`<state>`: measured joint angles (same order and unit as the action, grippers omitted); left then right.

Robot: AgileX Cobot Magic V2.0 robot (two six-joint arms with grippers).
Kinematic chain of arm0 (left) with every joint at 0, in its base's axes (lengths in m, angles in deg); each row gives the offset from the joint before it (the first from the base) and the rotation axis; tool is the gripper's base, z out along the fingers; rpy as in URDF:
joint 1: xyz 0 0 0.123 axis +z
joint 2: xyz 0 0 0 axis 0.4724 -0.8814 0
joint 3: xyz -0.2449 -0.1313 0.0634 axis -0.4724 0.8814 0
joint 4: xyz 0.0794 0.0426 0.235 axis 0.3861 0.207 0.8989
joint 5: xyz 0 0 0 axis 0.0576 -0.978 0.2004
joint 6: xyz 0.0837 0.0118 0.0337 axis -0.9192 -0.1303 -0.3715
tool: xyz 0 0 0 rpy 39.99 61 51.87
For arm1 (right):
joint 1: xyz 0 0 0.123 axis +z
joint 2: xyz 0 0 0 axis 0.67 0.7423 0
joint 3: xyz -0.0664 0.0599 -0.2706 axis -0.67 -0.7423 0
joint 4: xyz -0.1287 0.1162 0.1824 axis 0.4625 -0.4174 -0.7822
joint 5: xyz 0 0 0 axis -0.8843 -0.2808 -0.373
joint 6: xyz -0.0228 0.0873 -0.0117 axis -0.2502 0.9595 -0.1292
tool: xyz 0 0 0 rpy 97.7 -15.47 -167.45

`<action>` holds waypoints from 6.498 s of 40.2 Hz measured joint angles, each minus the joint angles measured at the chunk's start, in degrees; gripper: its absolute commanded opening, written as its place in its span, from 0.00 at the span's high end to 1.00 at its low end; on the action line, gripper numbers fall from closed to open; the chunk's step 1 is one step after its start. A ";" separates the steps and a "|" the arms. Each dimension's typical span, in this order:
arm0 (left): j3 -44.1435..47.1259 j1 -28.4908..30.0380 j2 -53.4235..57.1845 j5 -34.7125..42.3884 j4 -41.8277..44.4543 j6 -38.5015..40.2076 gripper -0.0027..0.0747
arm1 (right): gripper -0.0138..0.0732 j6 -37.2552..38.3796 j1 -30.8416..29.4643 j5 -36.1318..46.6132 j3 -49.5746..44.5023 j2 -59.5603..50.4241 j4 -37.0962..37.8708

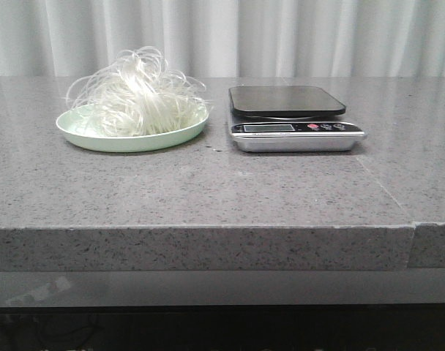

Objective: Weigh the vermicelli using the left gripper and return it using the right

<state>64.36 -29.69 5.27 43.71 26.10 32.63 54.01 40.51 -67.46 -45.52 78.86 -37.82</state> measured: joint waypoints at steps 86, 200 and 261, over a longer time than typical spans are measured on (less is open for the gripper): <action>-48.40 0.00 -29.95 -34.57 1.66 0.00 0.77 | 0.66 0.22 0.00 -35.67 48.21 35.31 -1.21; -82.09 -21.67 -102.87 -33.23 -5.41 -10.54 0.77 | 0.15 0.22 0.00 -37.48 48.21 37.94 0.57; -119.65 -35.65 -117.19 -42.36 -5.64 -10.79 0.74 | 0.15 0.22 0.00 -37.48 48.21 37.94 0.57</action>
<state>-55.29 -65.34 -111.92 1.35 20.46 21.84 54.23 40.51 -104.94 2.69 116.80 -37.25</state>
